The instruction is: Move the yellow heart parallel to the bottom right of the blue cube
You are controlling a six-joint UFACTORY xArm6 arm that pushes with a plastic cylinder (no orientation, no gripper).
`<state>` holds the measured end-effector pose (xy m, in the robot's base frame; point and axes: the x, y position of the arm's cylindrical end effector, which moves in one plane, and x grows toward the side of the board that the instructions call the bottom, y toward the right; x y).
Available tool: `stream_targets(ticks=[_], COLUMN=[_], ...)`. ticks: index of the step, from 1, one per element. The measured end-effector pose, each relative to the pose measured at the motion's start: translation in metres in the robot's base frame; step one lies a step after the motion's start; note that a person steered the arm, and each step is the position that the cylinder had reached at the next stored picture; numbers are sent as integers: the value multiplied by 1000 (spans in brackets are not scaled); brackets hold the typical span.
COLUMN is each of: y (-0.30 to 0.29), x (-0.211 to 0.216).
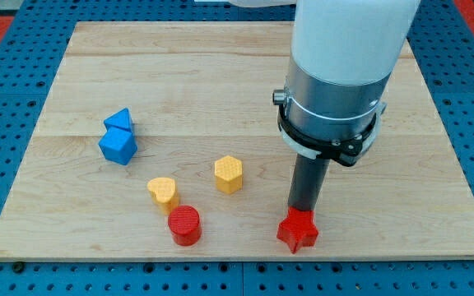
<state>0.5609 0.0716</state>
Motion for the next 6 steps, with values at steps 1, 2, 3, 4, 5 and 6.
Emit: stream_targets(ticks=[1,2,3,4,5,6], y=[-27,-64,-120,-160,-181,-181], x=[-5,-25,-14,-12,-12,-5])
